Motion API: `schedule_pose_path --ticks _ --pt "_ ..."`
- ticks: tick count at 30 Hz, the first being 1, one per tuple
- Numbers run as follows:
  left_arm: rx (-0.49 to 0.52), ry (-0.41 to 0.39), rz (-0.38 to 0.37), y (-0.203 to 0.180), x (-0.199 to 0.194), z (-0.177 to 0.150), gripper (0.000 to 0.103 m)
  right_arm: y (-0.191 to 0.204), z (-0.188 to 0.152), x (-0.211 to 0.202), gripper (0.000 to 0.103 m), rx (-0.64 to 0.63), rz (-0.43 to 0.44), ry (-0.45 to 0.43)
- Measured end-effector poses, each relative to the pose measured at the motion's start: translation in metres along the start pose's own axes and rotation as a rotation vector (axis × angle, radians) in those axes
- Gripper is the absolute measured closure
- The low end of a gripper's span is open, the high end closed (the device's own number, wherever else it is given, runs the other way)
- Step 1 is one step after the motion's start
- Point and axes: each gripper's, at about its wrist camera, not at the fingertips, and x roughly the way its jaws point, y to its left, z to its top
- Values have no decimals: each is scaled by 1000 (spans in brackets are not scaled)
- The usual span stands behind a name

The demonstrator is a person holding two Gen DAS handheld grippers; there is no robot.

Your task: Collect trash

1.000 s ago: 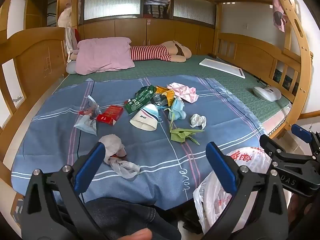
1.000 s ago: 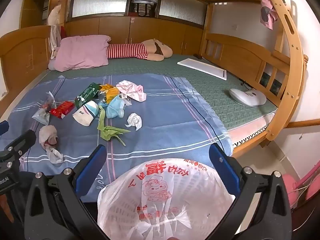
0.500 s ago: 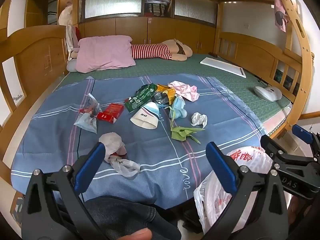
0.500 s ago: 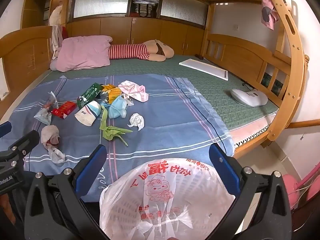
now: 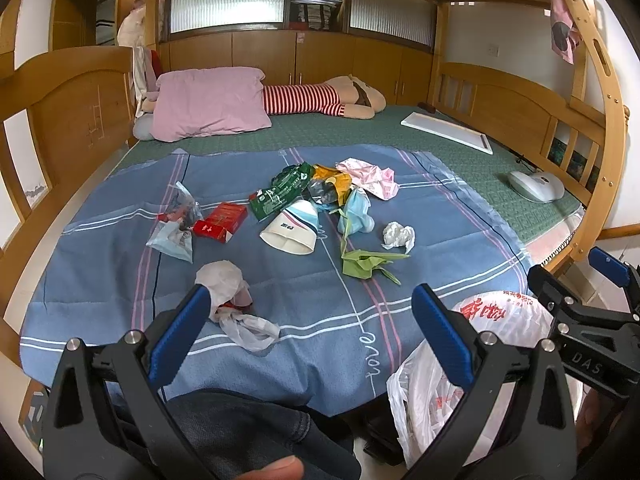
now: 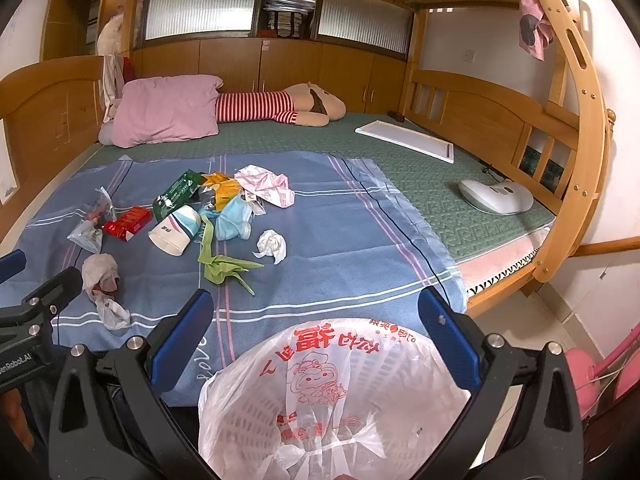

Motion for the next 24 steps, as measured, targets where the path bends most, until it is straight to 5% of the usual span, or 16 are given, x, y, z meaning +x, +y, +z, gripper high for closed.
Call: schedule_pose_path --ticks 24 --pt "-1 6 0 0 4 2 3 -5 -1 -3 3 3 -11 -12"
